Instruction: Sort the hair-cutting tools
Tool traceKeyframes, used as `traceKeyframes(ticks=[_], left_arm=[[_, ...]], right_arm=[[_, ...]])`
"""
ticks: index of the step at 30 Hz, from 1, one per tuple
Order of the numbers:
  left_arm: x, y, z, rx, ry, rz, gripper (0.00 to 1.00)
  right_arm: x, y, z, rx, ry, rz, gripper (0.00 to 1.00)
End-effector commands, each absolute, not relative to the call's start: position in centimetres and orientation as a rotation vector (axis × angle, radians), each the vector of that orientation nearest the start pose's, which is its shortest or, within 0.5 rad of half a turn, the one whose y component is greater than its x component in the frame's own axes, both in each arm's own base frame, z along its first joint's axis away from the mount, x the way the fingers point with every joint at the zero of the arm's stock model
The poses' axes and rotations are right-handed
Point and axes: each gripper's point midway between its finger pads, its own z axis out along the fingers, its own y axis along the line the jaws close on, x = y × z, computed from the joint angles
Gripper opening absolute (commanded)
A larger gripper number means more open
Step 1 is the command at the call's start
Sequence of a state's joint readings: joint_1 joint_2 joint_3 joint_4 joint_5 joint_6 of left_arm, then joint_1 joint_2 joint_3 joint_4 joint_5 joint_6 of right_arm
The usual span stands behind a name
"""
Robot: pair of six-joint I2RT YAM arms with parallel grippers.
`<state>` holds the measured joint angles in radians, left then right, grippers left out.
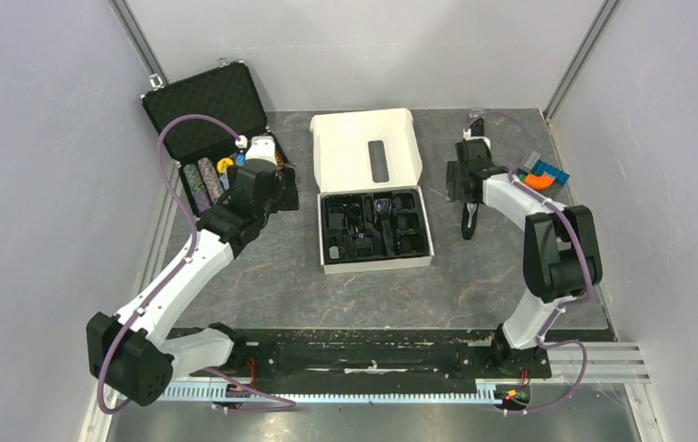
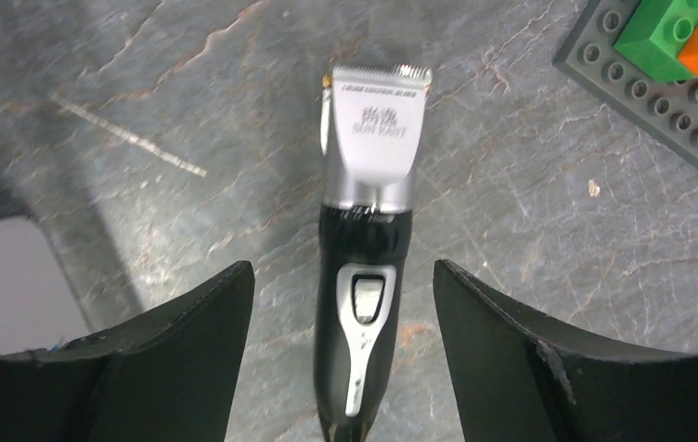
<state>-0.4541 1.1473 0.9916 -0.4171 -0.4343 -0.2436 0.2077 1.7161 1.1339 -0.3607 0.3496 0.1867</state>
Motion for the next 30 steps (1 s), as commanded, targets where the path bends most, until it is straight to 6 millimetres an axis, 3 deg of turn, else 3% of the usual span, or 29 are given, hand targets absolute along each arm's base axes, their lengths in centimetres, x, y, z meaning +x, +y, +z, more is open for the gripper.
traceKeyframes(ticks=[1, 8, 13, 19, 24, 30], left_arm=[[34.1, -9.7, 22.3, -0.047, 2.056, 0.015, 1.0], [34.3, -9.7, 21.8, -0.039, 2.072, 0.026, 1.0], [34.3, -9.8, 21.5, -0.036, 2.081, 0.031, 1.0], [34.4, -9.9, 21.3, -0.035, 2.085, 0.024, 1.0], [34.3, -10.2, 21.5, -0.037, 2.085, 0.005, 1.0], [34.2, -10.4, 21.8, -0.043, 2.079, -0.023, 1.0]], right_arm=[[43.6, 2.0, 7.4, 0.179, 2.444, -0.204, 0.73], [45.3, 1.2, 4.9, 0.22, 2.497, -0.141, 0.68], [45.4, 0.7, 4.1, 0.238, 2.514, -0.134, 0.61], [45.0, 0.7, 3.9, 0.224, 2.521, -0.116, 0.44], [44.5, 1.7, 7.2, 0.184, 2.419, -0.072, 0.29], [43.5, 4.4, 12.9, 0.129, 2.257, -0.048, 0.25]])
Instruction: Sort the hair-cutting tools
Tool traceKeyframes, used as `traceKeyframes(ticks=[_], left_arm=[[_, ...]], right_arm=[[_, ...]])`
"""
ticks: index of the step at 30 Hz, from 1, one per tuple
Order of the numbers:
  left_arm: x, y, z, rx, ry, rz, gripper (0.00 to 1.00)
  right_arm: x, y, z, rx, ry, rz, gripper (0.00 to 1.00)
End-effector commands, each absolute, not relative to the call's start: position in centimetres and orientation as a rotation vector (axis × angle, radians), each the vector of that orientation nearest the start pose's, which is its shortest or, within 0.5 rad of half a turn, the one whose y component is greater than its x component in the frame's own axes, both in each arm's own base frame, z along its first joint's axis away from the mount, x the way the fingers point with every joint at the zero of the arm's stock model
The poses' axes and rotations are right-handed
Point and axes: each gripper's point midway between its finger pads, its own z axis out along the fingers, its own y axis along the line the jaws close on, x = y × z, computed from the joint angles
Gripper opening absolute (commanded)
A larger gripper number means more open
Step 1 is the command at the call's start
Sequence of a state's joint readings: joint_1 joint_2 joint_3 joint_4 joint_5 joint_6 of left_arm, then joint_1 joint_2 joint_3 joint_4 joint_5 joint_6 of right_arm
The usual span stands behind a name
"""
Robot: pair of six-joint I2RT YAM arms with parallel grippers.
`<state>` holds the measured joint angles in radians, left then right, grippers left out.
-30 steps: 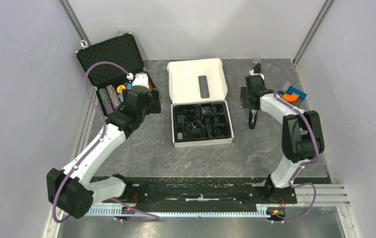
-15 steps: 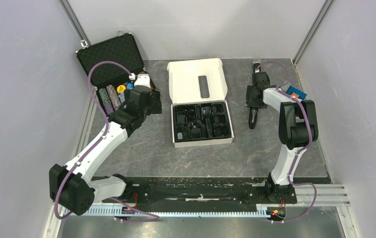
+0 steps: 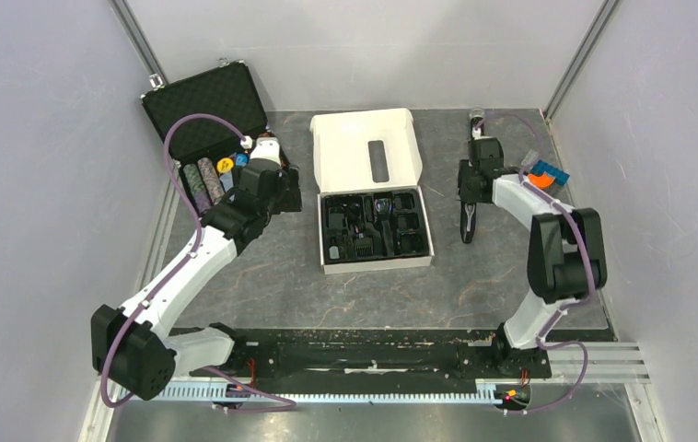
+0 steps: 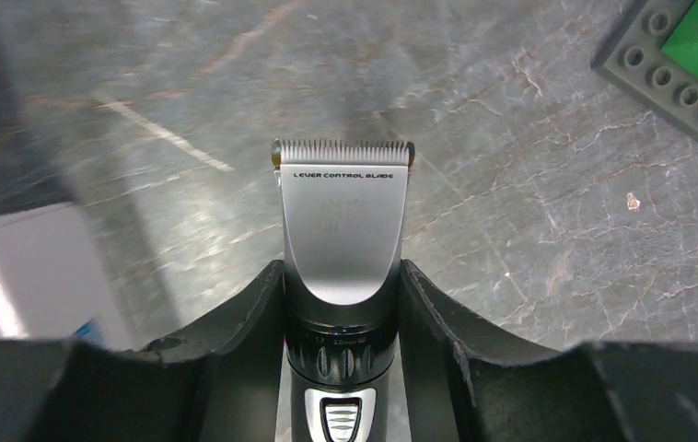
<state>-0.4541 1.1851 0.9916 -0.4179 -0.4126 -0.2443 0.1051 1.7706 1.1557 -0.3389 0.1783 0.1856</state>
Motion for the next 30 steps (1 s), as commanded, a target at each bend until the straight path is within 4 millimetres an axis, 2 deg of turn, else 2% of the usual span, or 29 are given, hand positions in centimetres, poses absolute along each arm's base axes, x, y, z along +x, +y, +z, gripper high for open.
traceKeyframes(ticks=[1, 3, 6, 9, 12, 17, 21, 30], left_arm=[[34.2, -10.4, 22.0, -0.046, 2.074, -0.026, 1.0], [34.1, -10.4, 22.4, -0.052, 2.061, -0.032, 1.0], [33.7, -10.0, 23.1, -0.072, 2.041, -0.041, 1.0], [32.6, -9.9, 22.8, -0.091, 2.038, -0.074, 1.0], [31.1, -9.2, 21.9, -0.107, 2.045, -0.08, 1.0], [28.9, -7.2, 20.4, -0.132, 2.047, -0.021, 1.0], [28.2, -6.2, 19.9, -0.167, 2.024, 0.003, 1.0], [28.5, -6.0, 19.8, -0.232, 1.999, -0.005, 1.0]], right_arm=[[43.3, 5.4, 13.6, 0.114, 2.231, -0.028, 0.24], [42.8, 7.2, 15.3, 0.088, 2.168, 0.009, 0.23], [41.9, 10.9, 17.9, 0.028, 2.075, 0.1, 0.22], [40.8, 15.0, 19.1, -0.038, 2.012, 0.208, 0.23], [39.9, 17.8, 19.4, -0.048, 1.967, 0.281, 0.22], [38.9, 21.3, 18.4, -0.072, 1.944, 0.313, 0.22], [38.6, 23.3, 17.2, -0.08, 1.954, 0.322, 0.22], [37.7, 25.0, 13.2, 0.0, 2.04, 0.3, 0.23]])
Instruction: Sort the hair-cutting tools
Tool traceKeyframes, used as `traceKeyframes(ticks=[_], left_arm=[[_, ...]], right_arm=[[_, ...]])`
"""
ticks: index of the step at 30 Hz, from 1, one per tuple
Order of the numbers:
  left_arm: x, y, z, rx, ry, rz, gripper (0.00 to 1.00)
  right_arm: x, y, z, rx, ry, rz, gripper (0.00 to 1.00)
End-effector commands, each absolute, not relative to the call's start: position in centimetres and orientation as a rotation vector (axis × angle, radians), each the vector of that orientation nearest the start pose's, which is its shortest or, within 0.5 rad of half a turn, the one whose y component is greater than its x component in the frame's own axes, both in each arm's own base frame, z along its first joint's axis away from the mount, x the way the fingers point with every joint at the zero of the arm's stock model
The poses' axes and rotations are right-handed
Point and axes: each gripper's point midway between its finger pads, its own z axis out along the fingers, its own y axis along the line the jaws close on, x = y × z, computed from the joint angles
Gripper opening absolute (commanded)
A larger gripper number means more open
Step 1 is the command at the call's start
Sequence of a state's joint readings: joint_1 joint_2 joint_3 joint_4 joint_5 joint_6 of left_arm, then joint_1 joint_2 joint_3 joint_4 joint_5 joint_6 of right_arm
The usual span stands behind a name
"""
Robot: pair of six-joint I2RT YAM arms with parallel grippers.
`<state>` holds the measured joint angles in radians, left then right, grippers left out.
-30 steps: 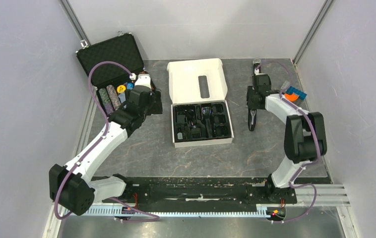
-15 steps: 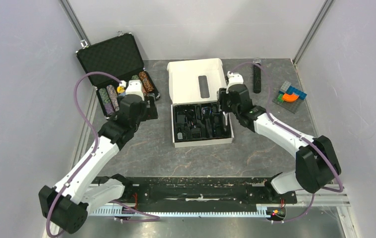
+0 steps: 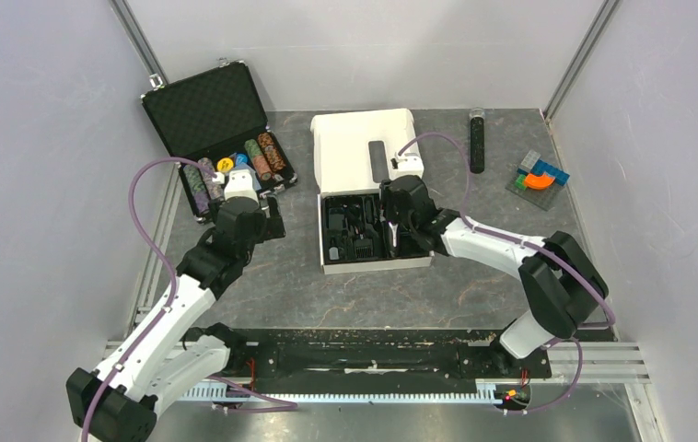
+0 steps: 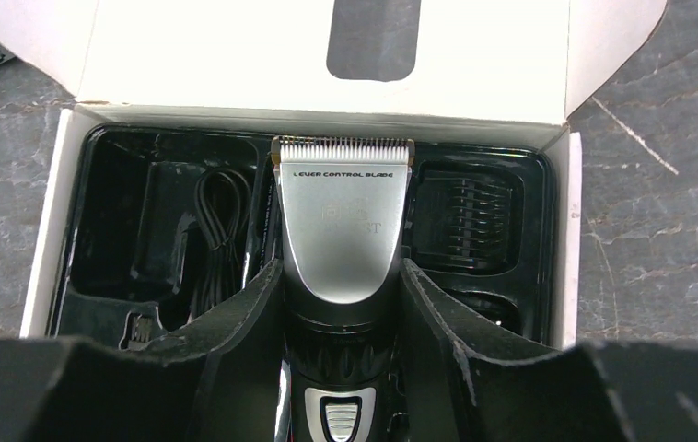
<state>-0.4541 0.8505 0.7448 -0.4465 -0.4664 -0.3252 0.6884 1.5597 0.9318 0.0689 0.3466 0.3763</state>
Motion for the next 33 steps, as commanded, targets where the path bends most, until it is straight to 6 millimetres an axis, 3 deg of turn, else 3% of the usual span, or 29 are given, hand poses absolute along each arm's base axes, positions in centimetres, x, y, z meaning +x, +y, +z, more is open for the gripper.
traceKeyframes(ticks=[1, 6, 10, 18, 26, 33], left_arm=[[28.5, -6.1, 19.7, -0.229, 2.004, -0.008, 1.0], [28.5, -6.0, 19.5, -0.23, 2.012, -0.005, 1.0], [28.6, -6.1, 19.4, -0.23, 2.017, -0.008, 1.0], [28.6, -6.2, 19.1, -0.228, 2.034, -0.01, 1.0], [28.6, -6.2, 18.9, -0.228, 2.042, -0.012, 1.0], [28.7, -6.1, 19.0, -0.231, 2.04, -0.017, 1.0]], right_arm=[[37.6, 25.0, 12.7, 0.007, 2.05, 0.293, 0.24], [36.9, 25.4, 10.6, 0.006, 2.109, 0.248, 0.28], [36.7, 25.6, 9.9, 0.0, 2.127, 0.224, 0.38], [36.7, 25.8, 8.5, -0.018, 2.173, 0.187, 0.48], [37.0, 25.9, 10.1, -0.061, 2.166, 0.175, 0.61], [36.6, 25.3, 11.1, -0.106, 2.166, 0.144, 0.55]])
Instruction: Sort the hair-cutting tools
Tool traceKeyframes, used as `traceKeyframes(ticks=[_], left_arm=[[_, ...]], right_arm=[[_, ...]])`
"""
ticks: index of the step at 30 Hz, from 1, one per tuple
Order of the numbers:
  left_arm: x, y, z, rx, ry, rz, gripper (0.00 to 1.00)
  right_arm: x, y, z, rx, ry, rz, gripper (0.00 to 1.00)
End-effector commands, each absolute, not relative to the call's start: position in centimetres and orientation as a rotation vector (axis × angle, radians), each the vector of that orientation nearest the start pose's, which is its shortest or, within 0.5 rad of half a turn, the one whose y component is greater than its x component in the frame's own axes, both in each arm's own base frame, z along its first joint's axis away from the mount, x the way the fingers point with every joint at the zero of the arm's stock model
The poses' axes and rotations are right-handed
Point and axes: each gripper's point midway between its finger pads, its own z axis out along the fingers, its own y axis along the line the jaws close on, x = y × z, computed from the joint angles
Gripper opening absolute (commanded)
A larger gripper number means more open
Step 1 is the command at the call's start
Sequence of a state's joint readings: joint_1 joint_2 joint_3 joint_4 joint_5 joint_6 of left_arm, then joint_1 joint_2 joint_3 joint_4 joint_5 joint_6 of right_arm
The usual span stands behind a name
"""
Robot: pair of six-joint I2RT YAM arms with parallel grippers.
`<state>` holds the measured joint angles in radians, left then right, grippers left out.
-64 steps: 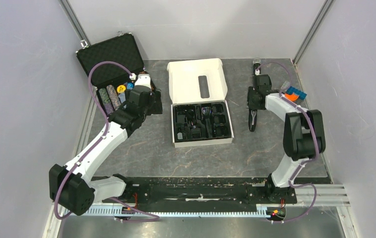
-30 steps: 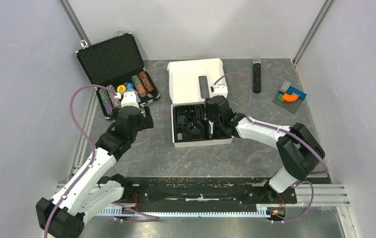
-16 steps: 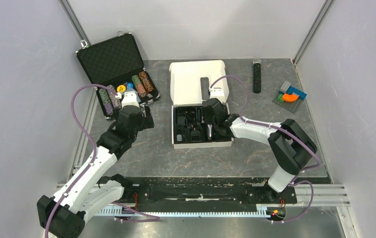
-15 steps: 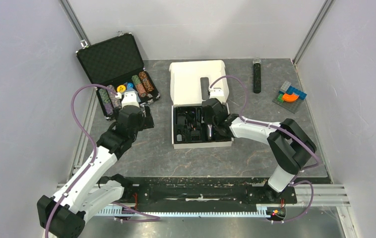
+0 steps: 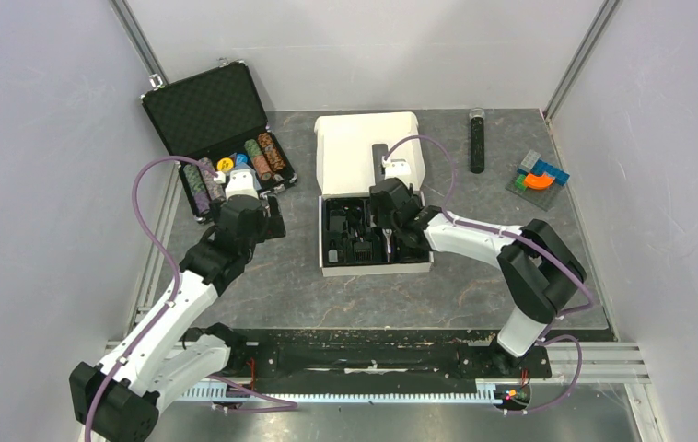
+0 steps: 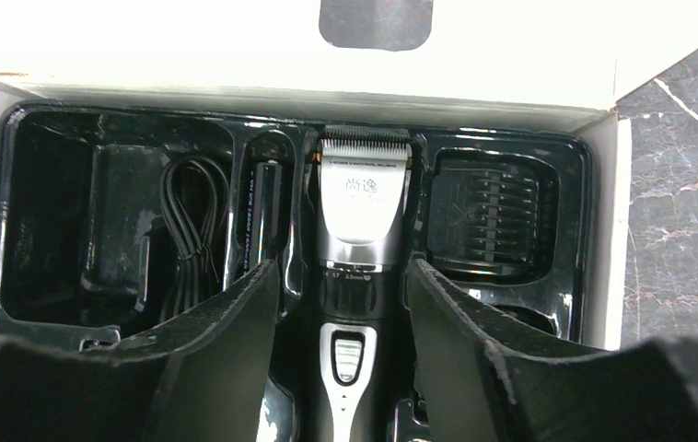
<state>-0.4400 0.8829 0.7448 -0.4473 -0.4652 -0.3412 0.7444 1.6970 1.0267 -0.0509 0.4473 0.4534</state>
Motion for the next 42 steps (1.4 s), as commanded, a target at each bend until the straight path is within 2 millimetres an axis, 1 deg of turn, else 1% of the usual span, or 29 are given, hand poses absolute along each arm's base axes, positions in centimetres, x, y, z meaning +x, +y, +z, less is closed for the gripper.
traceKeyframes(ticks=[1, 5, 8, 12, 15, 17, 18, 20, 21, 23, 24, 26, 28, 29, 30, 32, 35, 36, 39, 40, 42], left_arm=[[28.7, -6.1, 19.0, -0.232, 2.04, -0.017, 1.0], [28.7, -6.3, 18.9, -0.228, 2.046, -0.024, 1.0], [28.7, -6.3, 18.8, -0.225, 2.052, -0.028, 1.0], [28.6, -6.5, 18.5, -0.215, 2.067, -0.037, 1.0], [29.0, -7.3, 18.6, -0.219, 2.069, -0.074, 1.0], [29.8, -8.5, 19.5, -0.223, 2.06, -0.142, 1.0], [30.4, -9.3, 19.9, -0.218, 2.06, -0.18, 1.0], [31.9, -11.0, 21.2, -0.212, 2.052, -0.255, 1.0], [32.8, -11.9, 21.4, -0.202, 2.059, -0.283, 1.0], [34.9, -13.3, 22.3, -0.2, 2.066, -0.32, 1.0], [36.0, -14.0, 22.1, -0.196, 2.086, -0.332, 1.0], [38.3, -15.1, 22.3, -0.198, 2.098, -0.361, 1.0], [40.8, -16.2, 22.4, -0.202, 2.105, -0.386, 1.0], [41.9, -16.5, 22.1, -0.207, 2.116, -0.4, 1.0], [43.1, -16.9, 22.0, -0.209, 2.126, -0.416, 1.0], [45.5, -17.2, 21.1, -0.226, 2.153, -0.437, 1.0], [48.5, -17.4, 19.9, -0.254, 2.178, -0.489, 1.0], [49.2, -17.8, 19.5, -0.251, 2.186, -0.525, 1.0], [51.6, -18.5, 18.8, -0.252, 2.189, -0.625, 1.0], [52.1, -18.7, 18.0, -0.25, 2.204, -0.644, 1.0], [53.0, -18.9, 17.1, -0.254, 2.225, -0.671, 1.0]], right_arm=[[36.4, 25.1, 11.0, -0.114, 2.171, 0.132, 0.53], [36.0, 24.5, 10.0, -0.147, 2.196, 0.094, 0.43], [36.3, 23.8, 10.4, -0.171, 2.189, 0.064, 0.42], [37.5, 22.0, 11.6, -0.166, 2.177, 0.074, 0.45], [38.8, 20.3, 12.6, -0.152, 2.167, 0.114, 0.49], [40.0, 19.0, 13.5, -0.127, 2.158, 0.145, 0.52], [40.7, 18.6, 14.1, -0.117, 2.151, 0.168, 0.54], [42.2, 17.7, 15.3, -0.095, 2.132, 0.197, 0.57], [43.0, 17.3, 16.1, -0.086, 2.116, 0.204, 0.6], [44.7, 16.3, 17.0, -0.074, 2.096, 0.202, 0.69], [45.5, 16.2, 17.6, -0.08, 2.085, 0.214, 0.72], [47.1, 15.7, 17.9, -0.071, 2.08, 0.235, 0.76], [48.7, 15.7, 17.5, -0.069, 2.092, 0.299, 0.79], [49.5, 15.6, 17.6, -0.061, 2.091, 0.333, 0.81], [50.2, 15.7, 17.2, -0.06, 2.099, 0.374, 0.83], [51.8, 16.0, 17.3, -0.057, 2.096, 0.462, 0.88], [53.6, 16.4, 16.7, -0.051, 2.097, 0.572, 0.94], [54.2, 16.4, 16.6, -0.046, 2.093, 0.597, 0.98], [55.6, 16.4, 15.3, -0.021, 2.096, 0.681, 0.98], [55.9, 16.6, 15.2, -0.015, 2.089, 0.719, 0.98], [56.3, 16.9, 14.1, 0.007, 2.102, 0.779, 0.98]])
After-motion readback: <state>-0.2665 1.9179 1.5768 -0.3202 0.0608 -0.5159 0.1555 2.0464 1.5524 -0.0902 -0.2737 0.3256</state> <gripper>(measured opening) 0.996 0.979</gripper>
